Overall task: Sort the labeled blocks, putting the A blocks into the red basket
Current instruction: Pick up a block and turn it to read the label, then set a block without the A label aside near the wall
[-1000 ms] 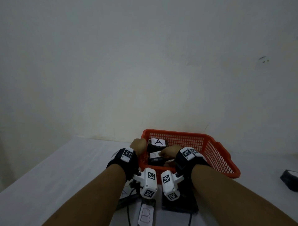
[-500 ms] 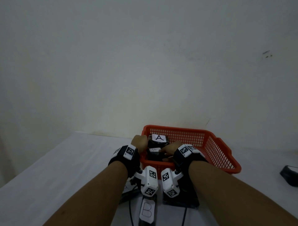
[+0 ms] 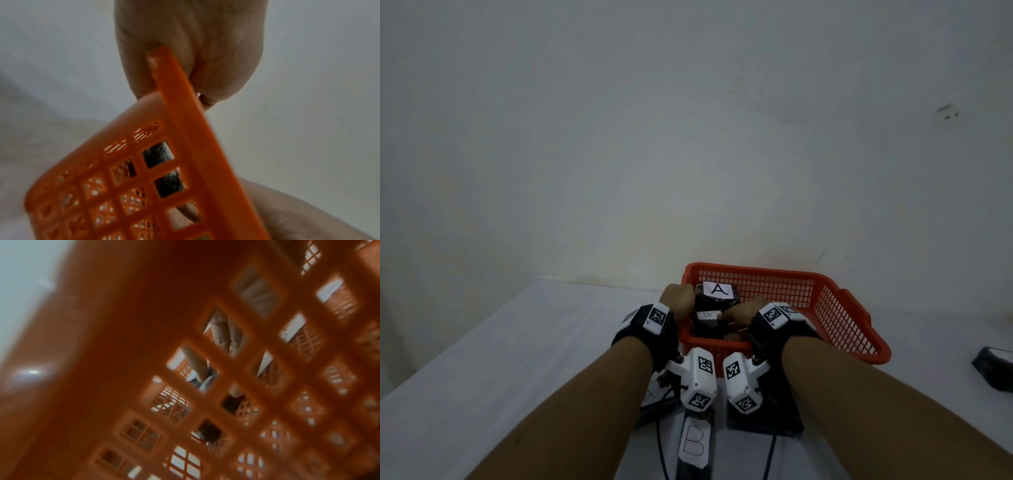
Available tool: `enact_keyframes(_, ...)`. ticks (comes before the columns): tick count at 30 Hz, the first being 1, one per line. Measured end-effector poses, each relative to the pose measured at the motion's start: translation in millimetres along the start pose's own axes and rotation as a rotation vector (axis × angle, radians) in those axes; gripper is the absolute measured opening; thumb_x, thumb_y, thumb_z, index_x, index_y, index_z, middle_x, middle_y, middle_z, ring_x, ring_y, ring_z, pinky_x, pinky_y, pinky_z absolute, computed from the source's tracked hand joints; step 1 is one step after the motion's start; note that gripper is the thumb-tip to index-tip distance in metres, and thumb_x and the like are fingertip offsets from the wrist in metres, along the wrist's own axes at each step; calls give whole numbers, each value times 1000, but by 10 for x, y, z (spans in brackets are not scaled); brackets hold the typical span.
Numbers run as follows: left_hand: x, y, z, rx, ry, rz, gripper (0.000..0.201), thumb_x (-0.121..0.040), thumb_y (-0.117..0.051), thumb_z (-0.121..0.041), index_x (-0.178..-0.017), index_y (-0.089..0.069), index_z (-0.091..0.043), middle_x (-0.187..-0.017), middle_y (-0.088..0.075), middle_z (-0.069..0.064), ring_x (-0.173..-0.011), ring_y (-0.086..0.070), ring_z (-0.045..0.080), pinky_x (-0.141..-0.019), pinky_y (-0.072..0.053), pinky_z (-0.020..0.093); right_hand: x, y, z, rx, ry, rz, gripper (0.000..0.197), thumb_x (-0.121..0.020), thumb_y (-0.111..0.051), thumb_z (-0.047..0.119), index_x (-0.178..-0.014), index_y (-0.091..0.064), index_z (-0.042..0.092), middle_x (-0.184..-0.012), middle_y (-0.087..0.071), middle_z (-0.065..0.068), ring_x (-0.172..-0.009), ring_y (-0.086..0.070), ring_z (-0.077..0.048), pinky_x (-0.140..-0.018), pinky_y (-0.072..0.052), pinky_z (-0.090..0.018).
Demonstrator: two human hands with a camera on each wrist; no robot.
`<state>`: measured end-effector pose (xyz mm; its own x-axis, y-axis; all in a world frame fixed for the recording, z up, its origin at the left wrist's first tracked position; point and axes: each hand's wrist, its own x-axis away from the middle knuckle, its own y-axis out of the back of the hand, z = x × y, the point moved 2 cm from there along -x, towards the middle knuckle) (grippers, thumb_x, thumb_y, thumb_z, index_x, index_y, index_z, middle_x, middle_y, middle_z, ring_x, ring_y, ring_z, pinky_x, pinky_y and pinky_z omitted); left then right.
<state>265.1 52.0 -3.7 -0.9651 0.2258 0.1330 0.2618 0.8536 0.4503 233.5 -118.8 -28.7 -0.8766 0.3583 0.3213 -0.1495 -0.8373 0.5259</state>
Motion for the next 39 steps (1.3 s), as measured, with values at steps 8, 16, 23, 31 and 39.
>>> enact_keyframes(8, 30, 80, 31, 154, 11, 55, 36, -105, -45, -23, -124, -64, 2, -133, -62, 29, -99, -60, 30, -87, -50, 39, 589, 221, 297, -37, 212, -241, 27, -87, -77, 15, -108, -77, -3, -99, -78, -16, -82, -76, -29, -67, -66, -41)
enact_keyframes(16, 536, 545, 0, -124, -39, 46, 43, -100, -52, -36, -102, -70, 3, -111, -71, 19, -87, -57, 27, -65, -42, 28, 1588, 211, 360, -2, 525, -248, 7, -92, -77, 22, -97, -76, 17, -84, -70, 0, -66, -61, -10, -64, -54, -28)
enact_keyframes(23, 1185, 780, 161, -565, -110, 133, 40, -94, -65, -34, -126, -72, -11, -133, -68, 5, -121, -62, 22, -105, -47, 34, 1957, -347, 138, 124, 532, 70, 37, -91, -79, 29, -126, -69, 21, -105, -74, 5, -94, -71, -7, -69, -53, -13)
enact_keyframes(31, 1501, 726, 536, -896, -106, 247, 55, -80, -81, -34, -132, -68, -20, -130, -70, 2, -113, -66, 20, -99, -53, 33, 1852, -776, 96, 525, 489, 183, 67, -92, -77, 21, -153, -50, 14, -153, -55, -5, -137, -56, -22, -109, -45, -29)
enact_keyframes(39, 1586, 901, 681, -657, -180, 241, 35, -81, -79, -26, -116, -77, -28, -109, -78, -8, -96, -71, 12, -91, -58, 30, 1820, -764, 60, 442, 521, 108, 47, -89, -81, 22, -133, -67, 12, -132, -68, -5, -115, -66, -19, -98, -54, -29)
